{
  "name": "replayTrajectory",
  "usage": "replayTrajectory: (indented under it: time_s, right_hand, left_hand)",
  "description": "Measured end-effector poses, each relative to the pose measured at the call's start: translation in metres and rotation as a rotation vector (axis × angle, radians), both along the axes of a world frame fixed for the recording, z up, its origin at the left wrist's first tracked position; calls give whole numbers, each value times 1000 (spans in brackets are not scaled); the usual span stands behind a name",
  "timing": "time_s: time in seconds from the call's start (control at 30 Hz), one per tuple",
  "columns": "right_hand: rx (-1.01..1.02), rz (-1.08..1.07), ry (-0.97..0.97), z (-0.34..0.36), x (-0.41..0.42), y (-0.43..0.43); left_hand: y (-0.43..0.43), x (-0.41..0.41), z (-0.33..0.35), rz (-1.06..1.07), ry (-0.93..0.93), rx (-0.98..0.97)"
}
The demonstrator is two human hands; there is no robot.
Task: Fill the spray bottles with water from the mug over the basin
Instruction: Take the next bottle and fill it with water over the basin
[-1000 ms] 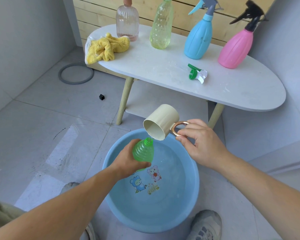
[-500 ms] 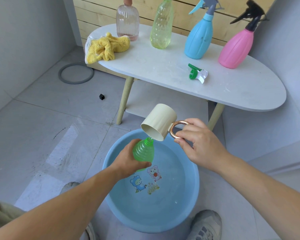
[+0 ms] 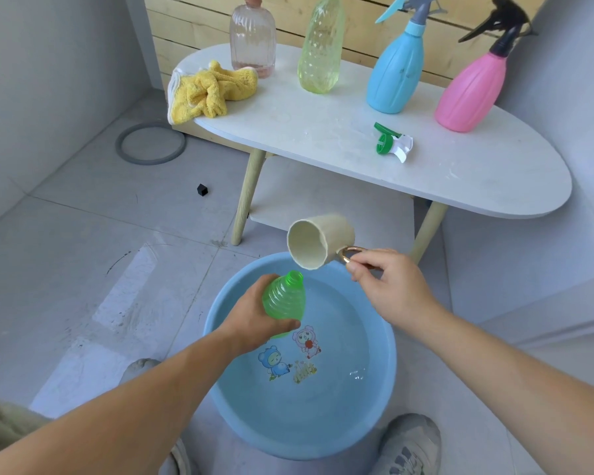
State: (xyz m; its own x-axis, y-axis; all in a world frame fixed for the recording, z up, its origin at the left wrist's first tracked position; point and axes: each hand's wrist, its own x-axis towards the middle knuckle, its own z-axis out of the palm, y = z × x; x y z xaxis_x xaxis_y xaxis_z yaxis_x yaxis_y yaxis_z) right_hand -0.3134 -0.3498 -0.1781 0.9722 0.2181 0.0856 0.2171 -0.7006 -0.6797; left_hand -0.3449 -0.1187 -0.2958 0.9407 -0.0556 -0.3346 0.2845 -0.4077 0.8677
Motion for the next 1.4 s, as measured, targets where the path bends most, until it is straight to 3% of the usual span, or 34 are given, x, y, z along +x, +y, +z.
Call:
replayTrajectory:
  time_s: [0.17, 0.33, 0.53, 0.7, 1.0, 1.4]
  right_hand:
    - [164, -243, 370, -40, 12, -9]
    - [120, -317, 572, -96, 5, -14]
    - [-182, -239, 569, -147, -7, -23]
    - [-259, -184, 595, -155, -5, -22]
    - [-310, -166, 677, -161, -4, -17]
    - [-223, -217, 727, -166, -5, -21]
  left_hand:
    - [2, -3, -2, 2, -9, 5]
    - [5, -4, -10, 10, 8, 14]
    - [7, -7, -11, 8, 13, 49]
    - [6, -6, -13, 9, 31, 51]
    - [4, -6, -18, -11, 57, 32]
    - [7, -5, -20, 3, 71, 8]
